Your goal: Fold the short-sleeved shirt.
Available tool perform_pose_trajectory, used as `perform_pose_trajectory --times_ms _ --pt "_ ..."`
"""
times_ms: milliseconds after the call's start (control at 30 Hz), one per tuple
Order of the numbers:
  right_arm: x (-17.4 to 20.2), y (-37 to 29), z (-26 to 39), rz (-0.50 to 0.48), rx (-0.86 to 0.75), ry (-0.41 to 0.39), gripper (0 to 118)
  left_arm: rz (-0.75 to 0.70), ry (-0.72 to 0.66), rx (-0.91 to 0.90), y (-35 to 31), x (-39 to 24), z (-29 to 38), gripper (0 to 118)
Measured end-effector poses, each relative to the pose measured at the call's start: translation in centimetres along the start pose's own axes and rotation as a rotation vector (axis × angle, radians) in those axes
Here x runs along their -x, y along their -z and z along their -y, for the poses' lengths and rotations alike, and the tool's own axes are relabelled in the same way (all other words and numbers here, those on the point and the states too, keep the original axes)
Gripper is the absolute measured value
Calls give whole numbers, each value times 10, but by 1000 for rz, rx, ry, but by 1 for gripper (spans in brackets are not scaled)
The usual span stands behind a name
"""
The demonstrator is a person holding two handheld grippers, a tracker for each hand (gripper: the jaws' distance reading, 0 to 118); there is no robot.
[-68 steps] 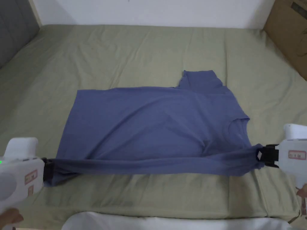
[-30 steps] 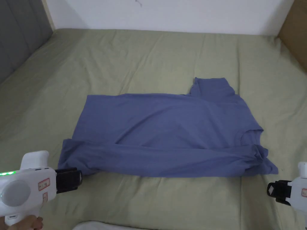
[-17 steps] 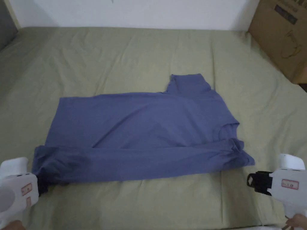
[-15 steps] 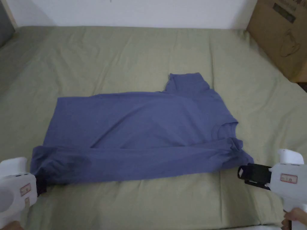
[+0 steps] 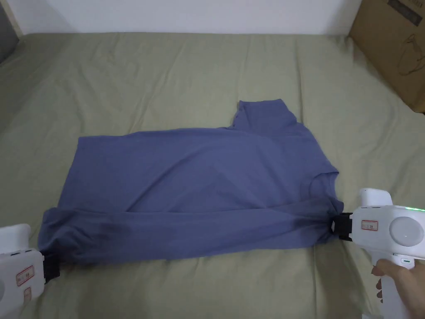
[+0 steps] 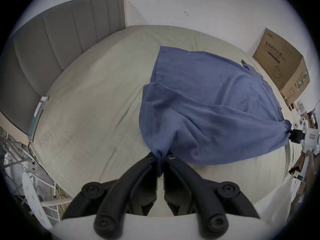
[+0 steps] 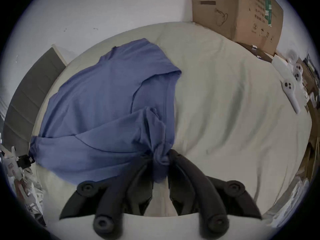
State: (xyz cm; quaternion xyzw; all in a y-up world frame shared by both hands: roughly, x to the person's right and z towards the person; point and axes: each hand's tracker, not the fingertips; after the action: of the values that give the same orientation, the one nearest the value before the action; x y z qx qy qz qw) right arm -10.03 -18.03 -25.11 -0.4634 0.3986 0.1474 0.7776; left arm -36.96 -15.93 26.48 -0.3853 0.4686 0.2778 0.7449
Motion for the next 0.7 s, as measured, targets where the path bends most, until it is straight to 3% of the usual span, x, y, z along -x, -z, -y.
perform_pose_trajectory --times_ms 133,200,233,400,700 --pt "6 -25 -2 -4 -47 -45 11 -5 39 -6 -10 0 -3 5" --pt "-3 -38 -6 -120 -68 61 11 2 41 -19 -19 4 -5 5" --pt "-8 -43 -5 -130 -80 100 11 8 36 -27 -22 6 -5 5" --pt "-15 -69 6 -66 -85 47 11 22 52 -25 -36 12 -6 5" --pt "-23 -92 74 -48 -2 82 11 0 130 13 -59 14 25 5"
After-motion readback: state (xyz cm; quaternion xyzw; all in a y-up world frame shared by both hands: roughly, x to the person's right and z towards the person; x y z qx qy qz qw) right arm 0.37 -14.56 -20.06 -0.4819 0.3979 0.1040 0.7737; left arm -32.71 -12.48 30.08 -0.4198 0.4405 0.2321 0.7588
